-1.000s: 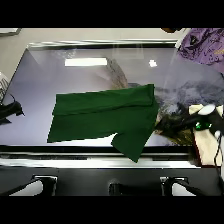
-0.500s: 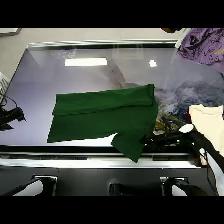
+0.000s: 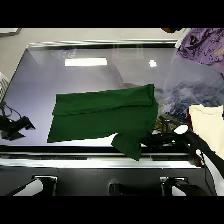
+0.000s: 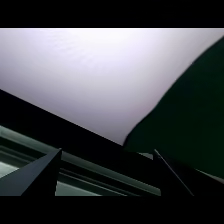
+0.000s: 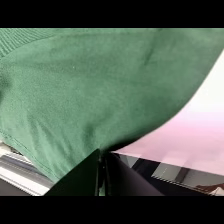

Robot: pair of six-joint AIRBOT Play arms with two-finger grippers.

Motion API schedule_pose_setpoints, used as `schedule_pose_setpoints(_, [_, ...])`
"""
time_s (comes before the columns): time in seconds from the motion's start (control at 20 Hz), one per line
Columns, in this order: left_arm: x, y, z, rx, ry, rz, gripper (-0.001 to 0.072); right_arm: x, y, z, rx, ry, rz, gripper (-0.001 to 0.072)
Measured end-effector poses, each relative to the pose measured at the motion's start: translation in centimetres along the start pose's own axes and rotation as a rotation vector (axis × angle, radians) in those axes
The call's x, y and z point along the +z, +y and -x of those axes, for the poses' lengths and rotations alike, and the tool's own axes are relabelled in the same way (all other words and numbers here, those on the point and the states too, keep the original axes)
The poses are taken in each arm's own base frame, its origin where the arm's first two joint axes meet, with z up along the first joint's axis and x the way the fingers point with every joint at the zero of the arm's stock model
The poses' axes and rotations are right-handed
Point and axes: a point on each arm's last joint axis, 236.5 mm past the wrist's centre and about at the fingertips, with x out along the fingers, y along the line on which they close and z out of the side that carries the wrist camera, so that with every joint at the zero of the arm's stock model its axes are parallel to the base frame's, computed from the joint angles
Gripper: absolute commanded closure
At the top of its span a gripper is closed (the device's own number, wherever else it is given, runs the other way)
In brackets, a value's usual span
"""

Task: Fold the clothes and pants, and hang the long-sleeved shirts on hangers.

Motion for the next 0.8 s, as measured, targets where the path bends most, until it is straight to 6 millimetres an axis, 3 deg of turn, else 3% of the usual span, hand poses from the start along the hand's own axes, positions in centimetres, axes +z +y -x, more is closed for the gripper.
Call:
schedule_pose_setpoints(0.25, [-3.3, -1.2, -4.3, -0.174, 0.070, 0.016, 0.0045, 0.0, 0.3, 0.7, -0.003, -0.018, 0.017, 0.0687])
schedule_pose_setpoints(0.6, [-4.7, -2.2, -6.9, -0.247, 0.100, 0.018, 0.0047, -0.1, 1.5, 1.4, 0.028, -0.033, 0.005, 0.0687])
schedule_pose_setpoints(0.65, [-4.9, -2.4, -7.1, -0.249, 0.107, 0.014, 0.0061, -0.2, 1.5, 1.4, 0.029, -0.030, 0.003, 0.0687])
schedule_pose_setpoints(0.8, [-5.1, -3.1, -7.6, -0.259, 0.119, 0.004, 0.0266, -0.5, 1.6, 1.4, 0.034, -0.018, 0.002, 0.0687])
